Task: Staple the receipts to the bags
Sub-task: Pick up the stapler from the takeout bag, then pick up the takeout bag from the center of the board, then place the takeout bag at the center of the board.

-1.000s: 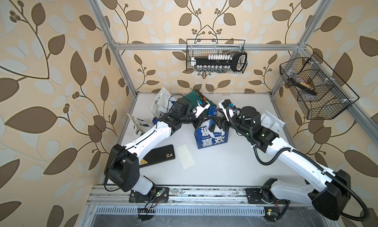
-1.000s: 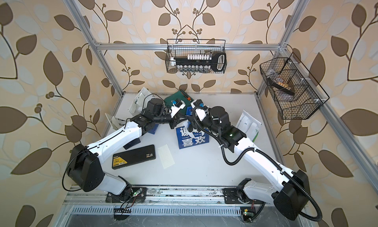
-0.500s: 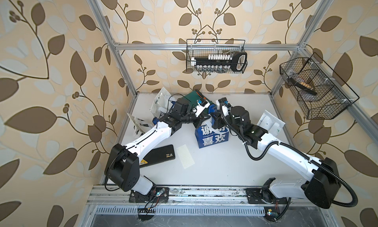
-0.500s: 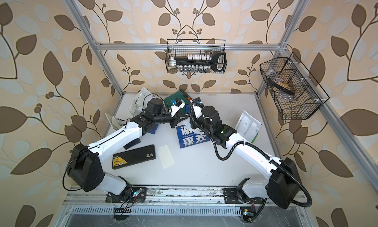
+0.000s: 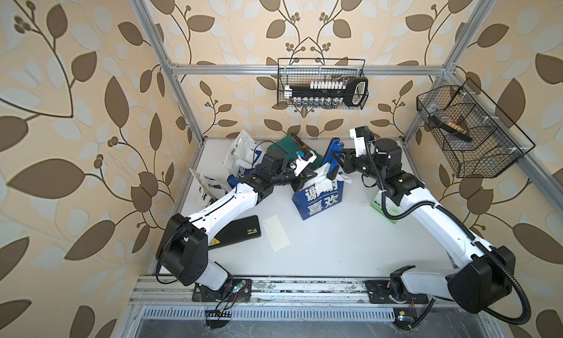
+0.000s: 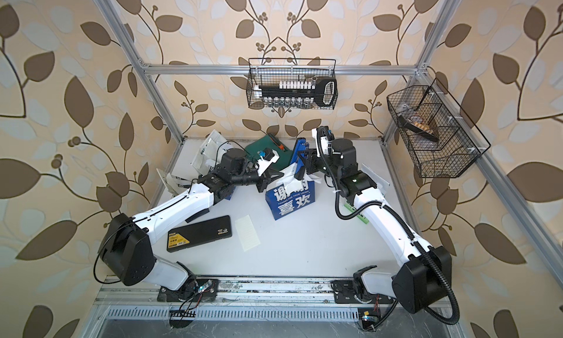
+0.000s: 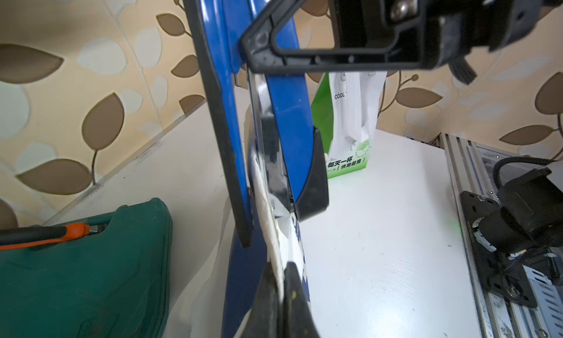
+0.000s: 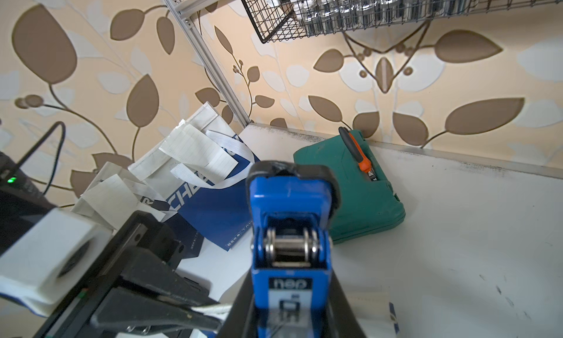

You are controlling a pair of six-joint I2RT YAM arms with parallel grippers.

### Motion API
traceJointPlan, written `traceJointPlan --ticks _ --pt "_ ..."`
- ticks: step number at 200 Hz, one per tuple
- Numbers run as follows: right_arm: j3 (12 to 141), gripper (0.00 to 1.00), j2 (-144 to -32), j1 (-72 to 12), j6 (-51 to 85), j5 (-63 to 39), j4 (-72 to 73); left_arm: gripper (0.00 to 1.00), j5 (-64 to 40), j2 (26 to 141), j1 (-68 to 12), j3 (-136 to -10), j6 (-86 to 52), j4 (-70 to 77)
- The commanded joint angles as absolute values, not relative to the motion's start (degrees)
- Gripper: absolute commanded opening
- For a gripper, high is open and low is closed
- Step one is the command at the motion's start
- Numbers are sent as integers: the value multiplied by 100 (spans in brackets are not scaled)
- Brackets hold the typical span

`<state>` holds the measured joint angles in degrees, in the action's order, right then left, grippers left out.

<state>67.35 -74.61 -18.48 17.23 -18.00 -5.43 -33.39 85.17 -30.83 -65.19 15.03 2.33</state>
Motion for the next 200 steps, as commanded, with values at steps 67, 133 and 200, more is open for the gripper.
traceJointPlan --ticks 67,133,200 --pt "7342 7 -7197 -1043 2464 -883 -612 0 -2661 7947 -2991 -6142 1572 275" --pt "6220 7 -7236 -998 2383 418 -1017 0 -1218 7272 -2504 -5787 1660 625" --pt "5769 6 -7835 -1035 2842 153 -1385 75 -1304 7146 -2040 -5741 1297 414"
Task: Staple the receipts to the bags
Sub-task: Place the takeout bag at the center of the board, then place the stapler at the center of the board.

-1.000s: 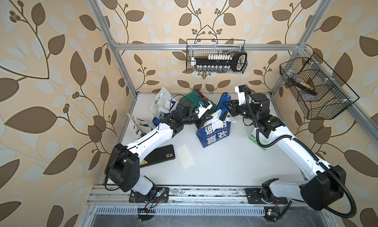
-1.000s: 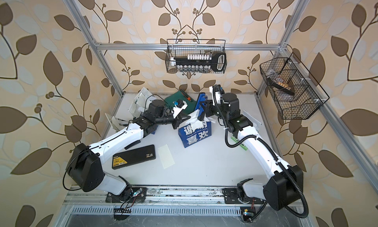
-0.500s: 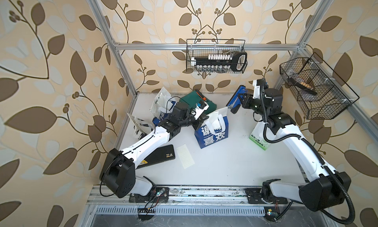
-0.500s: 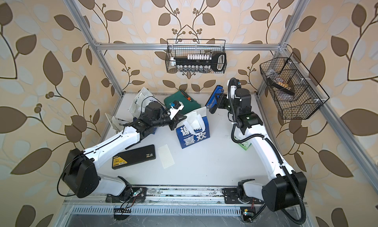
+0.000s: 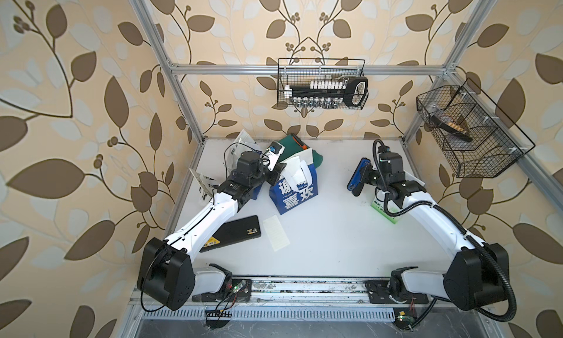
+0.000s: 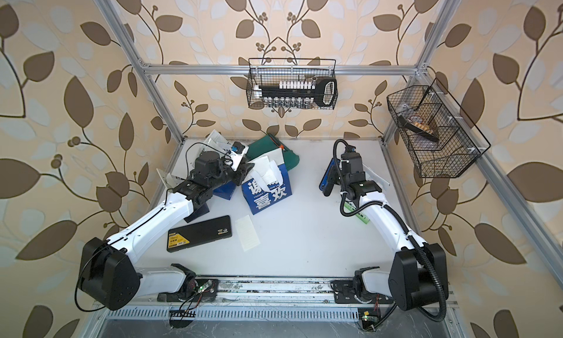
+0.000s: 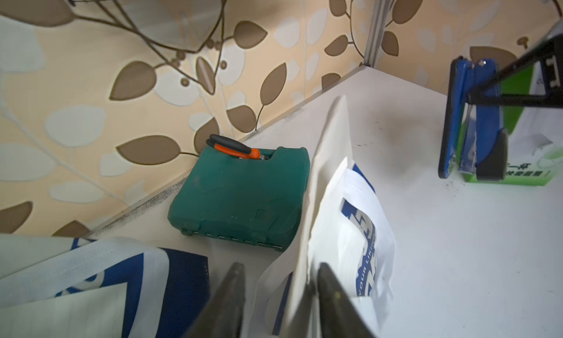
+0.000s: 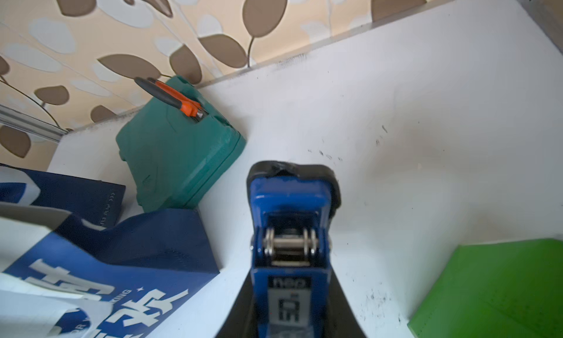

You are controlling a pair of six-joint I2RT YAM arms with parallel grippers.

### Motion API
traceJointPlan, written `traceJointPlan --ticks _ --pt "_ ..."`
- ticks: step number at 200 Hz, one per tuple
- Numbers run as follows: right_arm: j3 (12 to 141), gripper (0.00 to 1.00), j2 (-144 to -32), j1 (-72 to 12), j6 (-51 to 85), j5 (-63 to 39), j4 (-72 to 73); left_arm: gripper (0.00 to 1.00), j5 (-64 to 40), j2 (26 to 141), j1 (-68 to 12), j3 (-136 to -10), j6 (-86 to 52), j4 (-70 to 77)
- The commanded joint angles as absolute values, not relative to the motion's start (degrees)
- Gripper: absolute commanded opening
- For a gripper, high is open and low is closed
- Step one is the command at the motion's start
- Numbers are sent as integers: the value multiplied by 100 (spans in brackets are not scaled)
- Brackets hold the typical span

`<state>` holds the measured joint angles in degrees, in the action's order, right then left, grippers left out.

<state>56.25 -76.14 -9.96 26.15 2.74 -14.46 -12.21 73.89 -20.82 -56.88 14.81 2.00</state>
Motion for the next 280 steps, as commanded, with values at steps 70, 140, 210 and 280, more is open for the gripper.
traceJointPlan --ticks 70,140,210,280 --pt "5688 7 -8595 -1207 3082 50 -1970 99 -1084 6974 -2041 -6301 1035 244" --pt "5730 7 -9390 -1366 3263 -237 -1873 99 27 6844 -2039 -6577 668 -240" --pt "5639 13 -9878 -1850 3464 -304 -1793 99 411 6943 -2039 -6742 429 -493" --pt "5814 49 -9321 -2296 2947 -77 -1568 99 928 6970 -2013 -6780 -130 -571"
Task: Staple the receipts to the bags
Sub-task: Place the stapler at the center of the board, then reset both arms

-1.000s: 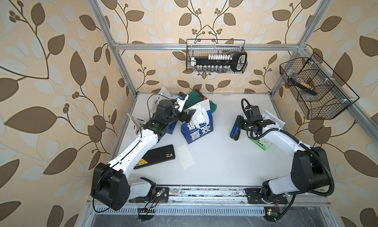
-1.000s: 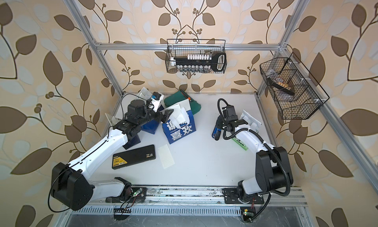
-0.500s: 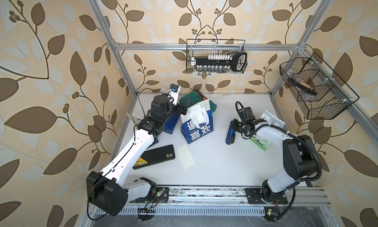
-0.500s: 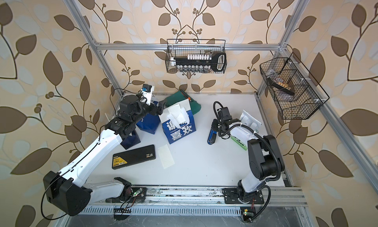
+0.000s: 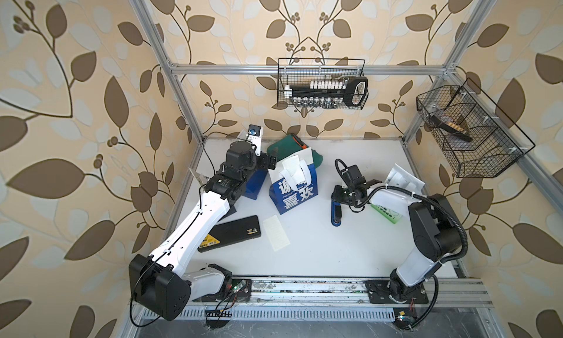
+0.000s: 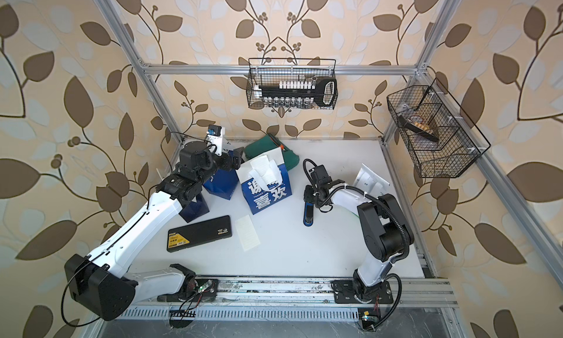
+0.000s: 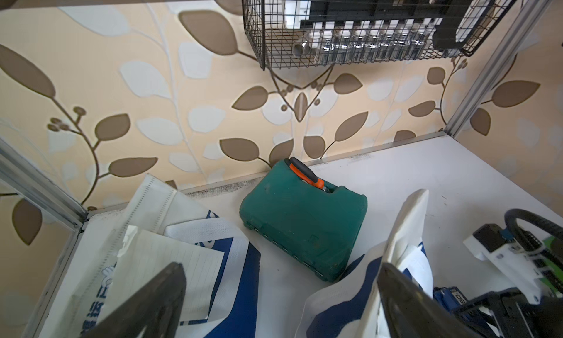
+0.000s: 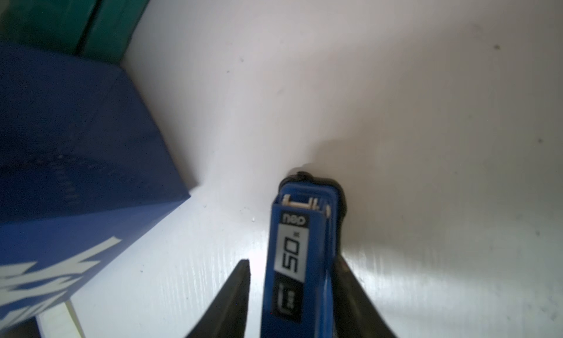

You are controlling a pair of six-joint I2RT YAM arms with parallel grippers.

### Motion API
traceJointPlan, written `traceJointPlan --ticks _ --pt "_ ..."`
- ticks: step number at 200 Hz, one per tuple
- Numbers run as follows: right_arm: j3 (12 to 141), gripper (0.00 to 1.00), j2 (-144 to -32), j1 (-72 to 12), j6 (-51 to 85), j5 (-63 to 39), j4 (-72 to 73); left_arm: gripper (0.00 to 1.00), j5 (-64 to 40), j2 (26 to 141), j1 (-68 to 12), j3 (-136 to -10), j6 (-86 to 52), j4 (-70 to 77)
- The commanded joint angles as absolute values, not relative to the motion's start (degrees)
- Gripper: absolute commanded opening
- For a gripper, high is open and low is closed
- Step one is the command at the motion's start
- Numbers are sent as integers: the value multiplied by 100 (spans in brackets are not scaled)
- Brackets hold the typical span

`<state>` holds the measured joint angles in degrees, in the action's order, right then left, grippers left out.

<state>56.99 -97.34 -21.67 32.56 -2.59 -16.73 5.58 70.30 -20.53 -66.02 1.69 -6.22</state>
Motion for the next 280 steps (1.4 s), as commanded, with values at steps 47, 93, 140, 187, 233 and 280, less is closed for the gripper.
traceJointPlan --ticks 47,93,140,187,233,280 --pt "5711 65 -8428 -2373 2371 330 -1360 99 1974 6902 -1936 -6598 -657 -738" --pt "4763 100 -7395 -1973 1264 1826 -230 99 3001 6880 -1651 -5880 -1029 -920" --pt "3721 100 -7540 -1279 243 2264 1313 99 4214 7182 -1170 -4893 -1458 -791" --pt "3432 100 -8193 -1155 -95 2726 2188 99 3963 7664 -889 -4676 -1848 -583" --pt "2226 100 -8384 -1019 -263 2342 4474 99 3705 7976 -888 -4198 -1476 591" --pt "2024 100 -8577 -452 121 1454 4839 99 3262 8218 -844 -3892 -834 1662"
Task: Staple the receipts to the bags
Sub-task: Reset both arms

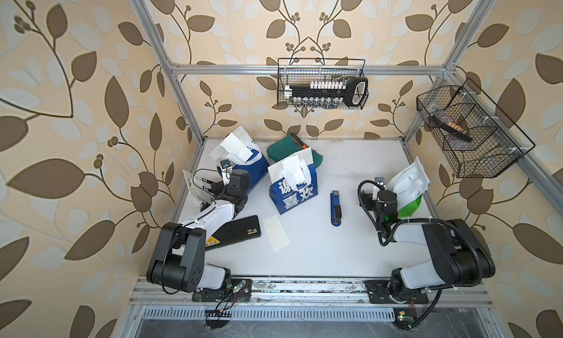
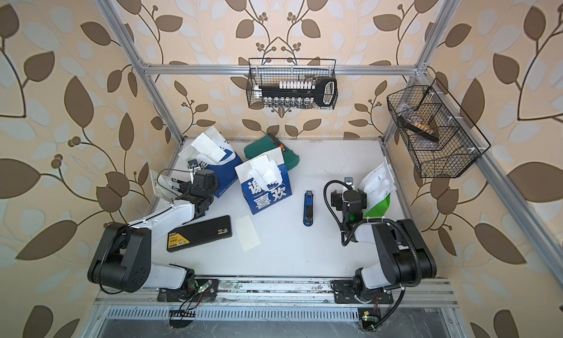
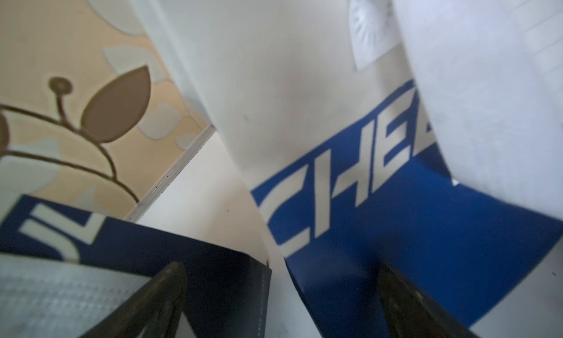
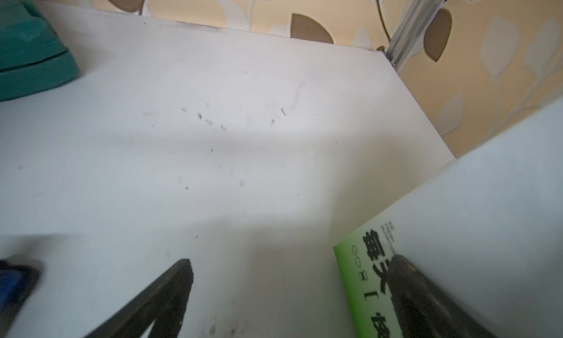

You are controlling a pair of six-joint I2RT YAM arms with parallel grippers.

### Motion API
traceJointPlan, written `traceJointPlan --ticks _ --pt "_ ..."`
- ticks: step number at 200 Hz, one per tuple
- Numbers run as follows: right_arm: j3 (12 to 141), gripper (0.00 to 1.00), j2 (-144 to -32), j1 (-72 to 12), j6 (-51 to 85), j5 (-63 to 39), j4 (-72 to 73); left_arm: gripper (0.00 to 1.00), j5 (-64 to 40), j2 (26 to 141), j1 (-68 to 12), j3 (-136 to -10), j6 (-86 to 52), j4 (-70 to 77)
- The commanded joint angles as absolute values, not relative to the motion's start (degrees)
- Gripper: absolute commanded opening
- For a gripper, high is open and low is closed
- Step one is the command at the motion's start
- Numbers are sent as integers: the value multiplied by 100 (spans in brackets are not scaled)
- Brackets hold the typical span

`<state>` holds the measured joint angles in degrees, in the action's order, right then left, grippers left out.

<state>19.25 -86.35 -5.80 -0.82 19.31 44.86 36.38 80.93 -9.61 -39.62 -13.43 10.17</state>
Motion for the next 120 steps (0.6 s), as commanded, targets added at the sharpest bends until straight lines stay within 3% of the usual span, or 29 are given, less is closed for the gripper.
traceJointPlan --ticks 1,61,98,120 --pt "2019 100 -8595 -454 113 1461 4893 99 3239 8218 -839 -3889 -804 1697" --pt "2021 100 -8631 -469 73 1481 4910 99 2289 8497 -809 -3964 -193 1204" --pt "2018 99 -8640 -466 75 1482 4926 99 2524 8321 -758 -2939 -208 2920" --pt "2021 100 -8640 -466 74 1485 4924 99 1888 8372 -454 -2359 -318 3893"
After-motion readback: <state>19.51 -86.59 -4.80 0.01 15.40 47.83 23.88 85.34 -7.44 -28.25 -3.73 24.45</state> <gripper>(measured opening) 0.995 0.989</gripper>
